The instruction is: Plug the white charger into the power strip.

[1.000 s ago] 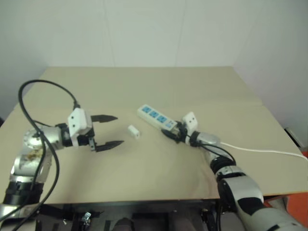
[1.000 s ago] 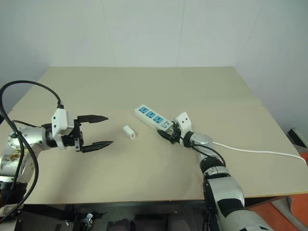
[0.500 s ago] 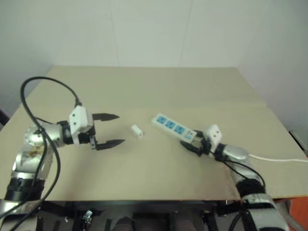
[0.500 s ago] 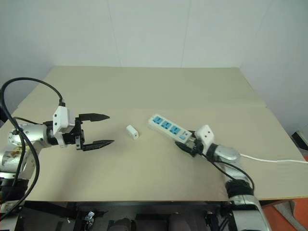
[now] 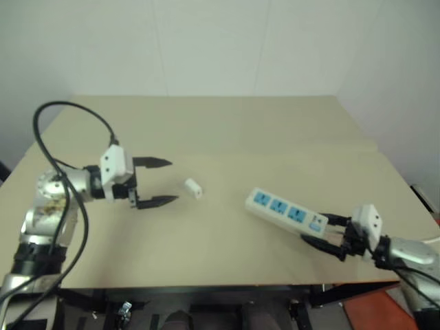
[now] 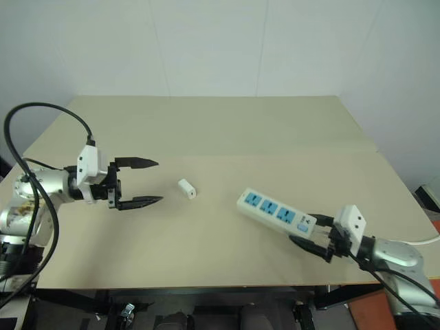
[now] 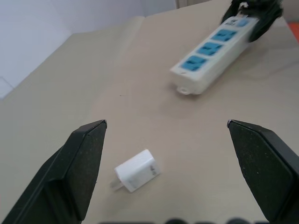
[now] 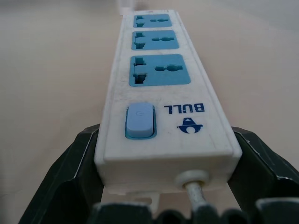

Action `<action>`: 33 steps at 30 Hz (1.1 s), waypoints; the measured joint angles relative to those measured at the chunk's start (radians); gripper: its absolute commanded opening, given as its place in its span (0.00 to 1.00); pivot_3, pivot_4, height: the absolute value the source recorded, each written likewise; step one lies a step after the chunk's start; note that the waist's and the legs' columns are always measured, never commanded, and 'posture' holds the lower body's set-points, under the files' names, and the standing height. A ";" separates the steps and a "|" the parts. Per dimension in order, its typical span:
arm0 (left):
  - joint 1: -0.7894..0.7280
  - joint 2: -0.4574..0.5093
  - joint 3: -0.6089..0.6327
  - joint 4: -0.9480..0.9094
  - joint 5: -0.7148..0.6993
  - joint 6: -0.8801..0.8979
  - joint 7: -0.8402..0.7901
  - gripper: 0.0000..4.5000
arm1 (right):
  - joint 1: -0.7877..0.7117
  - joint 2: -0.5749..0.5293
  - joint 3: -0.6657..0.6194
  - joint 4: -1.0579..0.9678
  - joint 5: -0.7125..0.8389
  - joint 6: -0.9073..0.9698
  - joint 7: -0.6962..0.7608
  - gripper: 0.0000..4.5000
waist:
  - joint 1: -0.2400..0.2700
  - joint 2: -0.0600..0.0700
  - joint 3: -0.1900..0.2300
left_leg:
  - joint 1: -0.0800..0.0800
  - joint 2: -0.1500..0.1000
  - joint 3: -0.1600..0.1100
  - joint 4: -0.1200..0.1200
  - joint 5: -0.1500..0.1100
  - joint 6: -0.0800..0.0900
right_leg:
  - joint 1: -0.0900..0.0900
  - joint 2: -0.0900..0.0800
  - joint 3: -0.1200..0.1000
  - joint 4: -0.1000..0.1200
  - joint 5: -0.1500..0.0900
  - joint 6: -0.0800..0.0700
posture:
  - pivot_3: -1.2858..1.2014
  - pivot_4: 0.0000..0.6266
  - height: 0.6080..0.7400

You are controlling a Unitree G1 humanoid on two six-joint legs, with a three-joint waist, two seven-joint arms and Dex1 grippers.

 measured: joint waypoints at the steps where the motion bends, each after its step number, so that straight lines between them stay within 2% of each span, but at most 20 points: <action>1: -0.022 0.000 -0.007 0.028 0.011 -0.015 -0.015 1.00 | 0.004 -0.005 0.000 -0.008 0.010 0.001 0.026 0.76 | -0.001 0.000 0.000 | 0.000 0.000 0.000 0.000 0.000 0.000 | 0.000 0.000 0.000 0.000 0.000 0.000 | 0.52 0.24 1.00; 6: -0.189 -0.006 -0.065 0.159 0.073 -0.084 -0.077 1.00 | -0.032 0.030 0.055 -0.018 0.010 -0.008 0.089 0.76 | 0.000 0.000 0.000 | 0.000 0.000 0.000 0.001 0.000 0.000 | 0.000 0.000 0.000 0.000 0.000 0.000 | 0.52 0.24 1.00; 11: -0.422 -0.049 -0.167 0.340 0.137 -0.186 -0.200 1.00 | -0.178 0.128 0.194 0.047 -0.062 -0.054 0.107 0.76 | 0.001 -0.001 0.001 | -0.003 -0.001 -0.001 0.002 0.000 0.000 | -0.002 0.001 -0.001 0.000 0.001 -0.002 | 0.52 0.24 1.00; 14: -0.616 -0.048 -0.299 0.479 0.164 -0.273 -0.271 1.00 | -0.279 0.170 0.262 0.138 -0.115 -0.087 0.132 0.76 | 0.003 -0.001 0.001 | -0.004 -0.001 -0.001 0.003 0.000 0.000 | -0.002 0.000 -0.001 -0.001 0.001 -0.002 | 0.52 0.24 1.00; 17: -0.807 -0.059 -0.491 0.624 0.217 -0.396 -0.283 1.00 | -0.372 0.215 0.319 0.258 -0.174 -0.157 0.158 0.76 | 0.003 -0.001 0.002 | -0.004 -0.002 -0.001 0.003 0.000 0.000 | -0.002 0.000 0.000 -0.001 0.001 -0.001 | 0.52 0.24 1.00; 22: -1.006 -0.155 -0.755 0.889 0.321 -0.627 -0.284 1.00 | -0.506 0.301 0.380 0.449 -0.245 -0.247 0.171 0.76 | -0.002 -0.001 0.003 | -0.004 -0.002 -0.001 0.003 0.000 0.000 | -0.002 0.000 0.000 0.001 0.001 -0.001 | 0.52 0.24 1.00; 27: -1.102 -0.235 -0.890 1.038 0.409 -0.791 -0.284 1.00 | -0.592 0.340 0.406 0.561 -0.277 -0.283 0.183 0.76 | -0.007 0.000 0.005 | -0.004 -0.002 -0.001 0.003 0.000 0.000 | -0.004 0.001 0.001 0.001 0.001 -0.001 | 0.52 0.24 1.00; 33: -1.108 -0.271 -1.013 1.112 0.428 -1.000 -0.284 1.00 | -0.648 0.360 0.412 0.639 -0.304 -0.317 0.178 0.76 | -0.006 0.000 0.005 | -0.003 -0.001 -0.001 0.003 0.000 0.000 | -0.003 0.001 0.001 0.003 0.001 -0.001 | 0.52 0.24 1.00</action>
